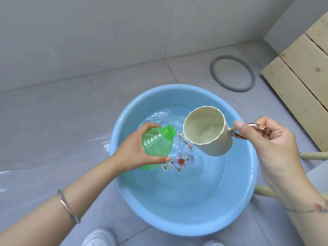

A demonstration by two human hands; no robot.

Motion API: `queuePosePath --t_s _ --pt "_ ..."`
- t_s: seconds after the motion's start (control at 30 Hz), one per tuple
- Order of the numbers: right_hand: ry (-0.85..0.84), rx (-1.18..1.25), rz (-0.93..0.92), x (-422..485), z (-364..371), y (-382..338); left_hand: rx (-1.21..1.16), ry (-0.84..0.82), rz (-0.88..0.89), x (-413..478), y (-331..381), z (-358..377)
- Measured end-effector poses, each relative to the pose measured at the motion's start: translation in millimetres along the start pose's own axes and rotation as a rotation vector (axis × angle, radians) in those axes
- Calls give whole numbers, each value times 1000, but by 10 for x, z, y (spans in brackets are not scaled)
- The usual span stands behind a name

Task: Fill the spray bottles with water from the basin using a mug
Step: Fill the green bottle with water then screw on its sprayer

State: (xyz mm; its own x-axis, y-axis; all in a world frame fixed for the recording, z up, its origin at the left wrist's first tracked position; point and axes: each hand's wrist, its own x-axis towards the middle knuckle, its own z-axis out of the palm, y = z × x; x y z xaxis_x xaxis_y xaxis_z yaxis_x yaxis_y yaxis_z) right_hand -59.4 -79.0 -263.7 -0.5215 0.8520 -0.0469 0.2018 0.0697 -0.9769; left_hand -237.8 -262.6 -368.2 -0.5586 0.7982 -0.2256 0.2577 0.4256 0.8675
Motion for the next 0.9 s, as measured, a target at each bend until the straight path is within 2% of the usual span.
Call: queuePosePath --t_s 0.4,0.9 --pt "-7 -299 -229 -108 54 -158 109 -46 62 2 14 145" --pt "-3 -476 -391 -144 105 -244 132 -55 69 -4 -12 189"
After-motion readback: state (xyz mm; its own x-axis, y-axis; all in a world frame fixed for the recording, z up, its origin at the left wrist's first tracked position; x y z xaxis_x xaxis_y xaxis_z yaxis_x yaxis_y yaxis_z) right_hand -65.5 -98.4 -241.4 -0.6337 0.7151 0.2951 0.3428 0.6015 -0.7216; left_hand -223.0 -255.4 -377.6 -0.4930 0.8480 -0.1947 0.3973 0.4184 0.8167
